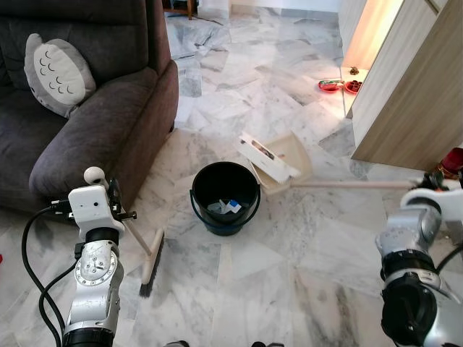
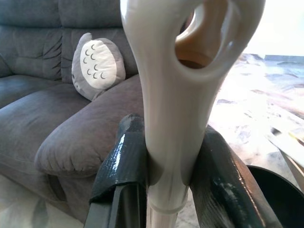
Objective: Sweep floor
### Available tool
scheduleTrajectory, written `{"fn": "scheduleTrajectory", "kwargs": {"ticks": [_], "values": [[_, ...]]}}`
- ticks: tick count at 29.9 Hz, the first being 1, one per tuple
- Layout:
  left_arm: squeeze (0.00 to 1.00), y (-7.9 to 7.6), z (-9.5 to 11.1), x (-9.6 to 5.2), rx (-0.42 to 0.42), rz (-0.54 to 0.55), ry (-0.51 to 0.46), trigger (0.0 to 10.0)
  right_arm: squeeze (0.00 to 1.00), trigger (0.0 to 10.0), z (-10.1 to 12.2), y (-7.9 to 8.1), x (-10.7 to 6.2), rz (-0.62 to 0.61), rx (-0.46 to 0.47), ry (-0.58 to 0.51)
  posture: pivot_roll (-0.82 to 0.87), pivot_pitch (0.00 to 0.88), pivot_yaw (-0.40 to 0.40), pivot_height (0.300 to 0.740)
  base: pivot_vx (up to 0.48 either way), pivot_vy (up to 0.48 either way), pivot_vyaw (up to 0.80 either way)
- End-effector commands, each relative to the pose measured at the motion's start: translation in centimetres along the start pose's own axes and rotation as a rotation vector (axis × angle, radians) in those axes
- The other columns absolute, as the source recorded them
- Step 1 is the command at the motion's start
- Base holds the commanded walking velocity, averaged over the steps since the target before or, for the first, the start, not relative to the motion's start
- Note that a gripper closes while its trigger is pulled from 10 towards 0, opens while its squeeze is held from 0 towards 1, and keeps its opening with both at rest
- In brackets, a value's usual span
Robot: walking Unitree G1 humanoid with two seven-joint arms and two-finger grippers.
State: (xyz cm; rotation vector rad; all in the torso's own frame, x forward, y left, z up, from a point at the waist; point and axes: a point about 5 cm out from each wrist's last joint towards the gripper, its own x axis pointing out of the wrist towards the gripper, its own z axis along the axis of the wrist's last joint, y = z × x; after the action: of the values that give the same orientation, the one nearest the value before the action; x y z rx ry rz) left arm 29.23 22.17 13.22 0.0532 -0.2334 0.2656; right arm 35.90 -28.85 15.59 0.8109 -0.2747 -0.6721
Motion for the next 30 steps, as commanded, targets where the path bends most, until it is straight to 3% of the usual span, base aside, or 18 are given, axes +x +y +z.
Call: {"fn": "scheduleTrajectory", "kwargs": {"ticks": [1,5,9,17,30], "values": [[0.00,-0.1,1.0,0.2,0.014,-0.006,-0.062,10.0,0.00,10.0,0.0,2.8,0.2,0.095,0.028,0.017,0.09,0.117,-0.021,0.740,0.000,0.000,0.00],[0.00,-0.2,1.0,0.2,0.017,-0.008,-0.065,10.0,0.00,10.0,-0.5,5.4,0.0,0.241,-0.063,0.061,0.10,0.119,-0.025,0.740,0.000,0.000,0.00],[0.00,-0.1,1.1,0.2,0.020,-0.008,-0.068,10.0,0.00,10.0,-0.5,6.5,-0.1,0.309,-0.106,0.062,0.10,0.120,-0.027,0.740,0.000,0.000,0.00],[0.00,0.2,1.2,0.2,0.039,-0.011,-0.077,10.0,0.00,10.0,-0.1,10.3,-0.6,0.492,-0.204,0.023,0.10,0.121,-0.029,0.740,0.000,0.000,0.00],[0.00,0.5,1.4,0.4,0.061,-0.014,-0.090,10.0,0.00,10.0,-1.1,14.1,-2.3,0.633,-0.181,0.033,0.10,0.120,-0.031,0.740,0.000,0.000,0.00]]}}
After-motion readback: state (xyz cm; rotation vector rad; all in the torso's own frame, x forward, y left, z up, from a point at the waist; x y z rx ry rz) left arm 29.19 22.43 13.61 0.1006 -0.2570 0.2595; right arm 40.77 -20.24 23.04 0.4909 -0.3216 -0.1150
